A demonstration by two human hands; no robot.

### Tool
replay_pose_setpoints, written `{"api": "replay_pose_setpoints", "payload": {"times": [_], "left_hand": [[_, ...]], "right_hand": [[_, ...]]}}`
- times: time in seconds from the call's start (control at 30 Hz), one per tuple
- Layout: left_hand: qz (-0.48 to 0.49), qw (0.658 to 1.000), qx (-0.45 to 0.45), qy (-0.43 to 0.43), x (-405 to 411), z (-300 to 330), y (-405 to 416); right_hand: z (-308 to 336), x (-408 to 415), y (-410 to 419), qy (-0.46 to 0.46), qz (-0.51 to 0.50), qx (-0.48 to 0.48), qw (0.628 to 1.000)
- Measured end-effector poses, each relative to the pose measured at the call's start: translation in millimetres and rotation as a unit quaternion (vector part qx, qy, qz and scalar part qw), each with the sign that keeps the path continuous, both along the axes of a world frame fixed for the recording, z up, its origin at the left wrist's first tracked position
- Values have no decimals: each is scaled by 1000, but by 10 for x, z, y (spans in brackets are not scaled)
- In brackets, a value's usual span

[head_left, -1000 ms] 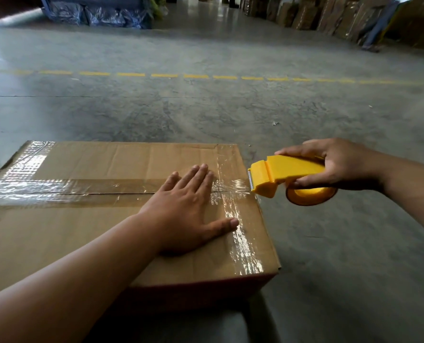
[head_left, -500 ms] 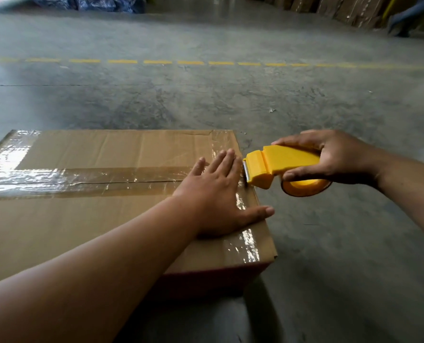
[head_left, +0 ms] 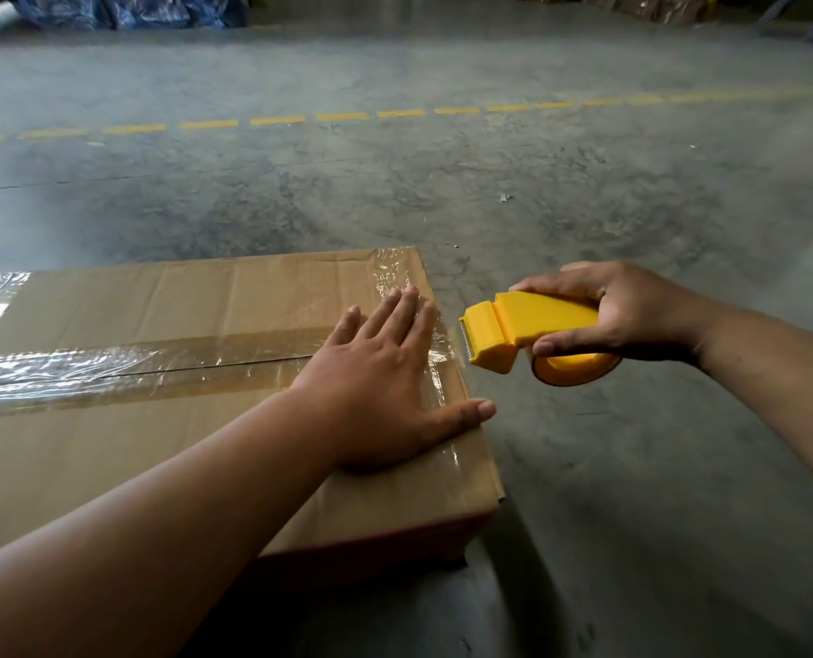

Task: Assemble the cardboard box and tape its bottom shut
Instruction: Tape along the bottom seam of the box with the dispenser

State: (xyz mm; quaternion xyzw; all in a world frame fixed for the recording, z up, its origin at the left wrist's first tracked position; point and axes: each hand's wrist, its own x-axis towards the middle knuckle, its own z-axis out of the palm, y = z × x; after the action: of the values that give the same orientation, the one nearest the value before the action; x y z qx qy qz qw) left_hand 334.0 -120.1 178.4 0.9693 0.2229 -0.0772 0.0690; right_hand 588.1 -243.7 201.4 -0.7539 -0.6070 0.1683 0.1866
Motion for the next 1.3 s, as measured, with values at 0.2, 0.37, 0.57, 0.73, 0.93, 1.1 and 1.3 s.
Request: {"api": "replay_pose_setpoints", "payload": {"times": [0.2,0.37,0.57,0.73,0.93,1.1,1.3], "left_hand": [[-17,1000,16,1,12,10,-7],[-80,996,22,-12,102,3,23],[-84,996,15,-25,107,-26,15],[-86,996,3,-26,91,-20,29],[-80,996,5,-42,94,-55,30],[-84,995,5,-55,112,-36,15],[-73,995,-3,-64,106,-30,62]], "right_hand": [[-74,-19,78,14,16,-18,1000],[-120,-39,132,19,26,-9,999],[-193,-17,152,96,11,-31,995],[-83,-14,200,52,30,-35,998],[-78,-168,275,-87,90,-106,986],[-245,-211,123,-68,55,-93,992],[49,-168,-84,-114,-36,-14,993]]}}
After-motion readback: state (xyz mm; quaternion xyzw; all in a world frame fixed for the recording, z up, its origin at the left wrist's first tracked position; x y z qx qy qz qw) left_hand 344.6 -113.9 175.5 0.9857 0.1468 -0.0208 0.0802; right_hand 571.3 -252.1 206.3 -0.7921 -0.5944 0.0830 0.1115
